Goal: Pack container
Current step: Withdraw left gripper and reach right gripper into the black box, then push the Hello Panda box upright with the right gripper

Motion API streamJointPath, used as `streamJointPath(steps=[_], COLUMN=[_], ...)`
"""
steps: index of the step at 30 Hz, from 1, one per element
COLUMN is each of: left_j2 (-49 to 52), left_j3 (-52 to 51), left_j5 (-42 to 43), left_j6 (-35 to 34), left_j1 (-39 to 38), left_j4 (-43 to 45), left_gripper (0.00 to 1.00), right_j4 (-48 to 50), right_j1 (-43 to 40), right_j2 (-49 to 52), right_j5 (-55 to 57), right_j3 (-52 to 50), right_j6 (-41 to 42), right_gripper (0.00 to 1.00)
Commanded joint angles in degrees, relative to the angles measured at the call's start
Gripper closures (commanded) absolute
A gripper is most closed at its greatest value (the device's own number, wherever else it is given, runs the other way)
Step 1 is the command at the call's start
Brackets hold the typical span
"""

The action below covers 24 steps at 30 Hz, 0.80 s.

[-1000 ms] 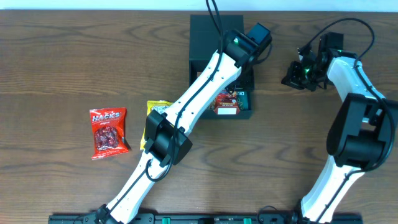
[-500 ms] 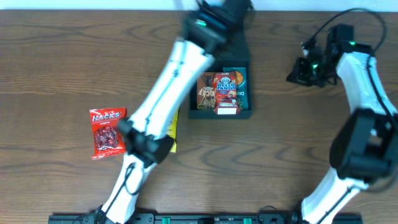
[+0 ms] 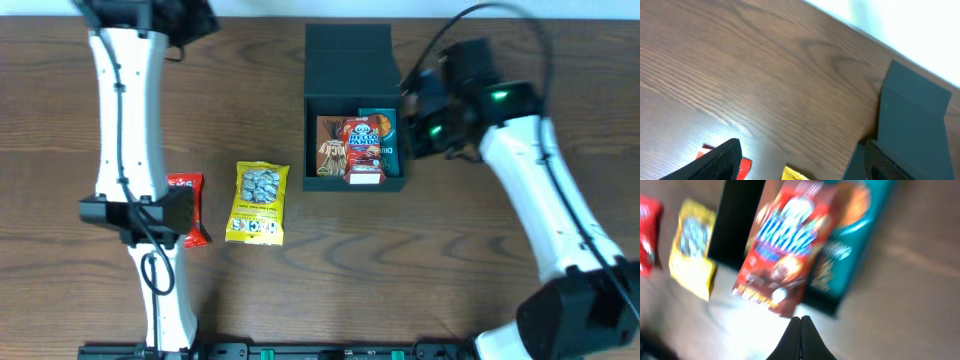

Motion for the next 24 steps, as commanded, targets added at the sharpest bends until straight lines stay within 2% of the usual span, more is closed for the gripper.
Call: streamJointPath(steps=[1, 8, 15, 24], left_j2=[0.3, 0.3, 0.3, 0.3], left_j3=[-0.2, -0.2, -0.2, -0.2], left_j5=[2.9, 2.9, 2.9, 2.9], left_j6=[1.3, 1.7, 1.7, 1.7], left_j1=[2.5, 4.5, 4.5, 4.4], left_j4=[0.0, 0.3, 1.2, 1.0], left_gripper=[0.21, 0.2, 0.19, 0.19], right_j4=[-0.6, -1.5, 5.5, 11.3], right_j1=[4.7, 11.1, 11.3, 11.1], right_j2=[-0.2, -0.2, -0.2, 1.7], right_j5=[0.6, 3.2, 3.5, 8.4], right_j3=[-0.7, -2.3, -8.6, -9.2], right_j6=[-0.7, -0.7, 0.8, 0.8], right_gripper=[0.98, 0.98, 0.99, 0.98])
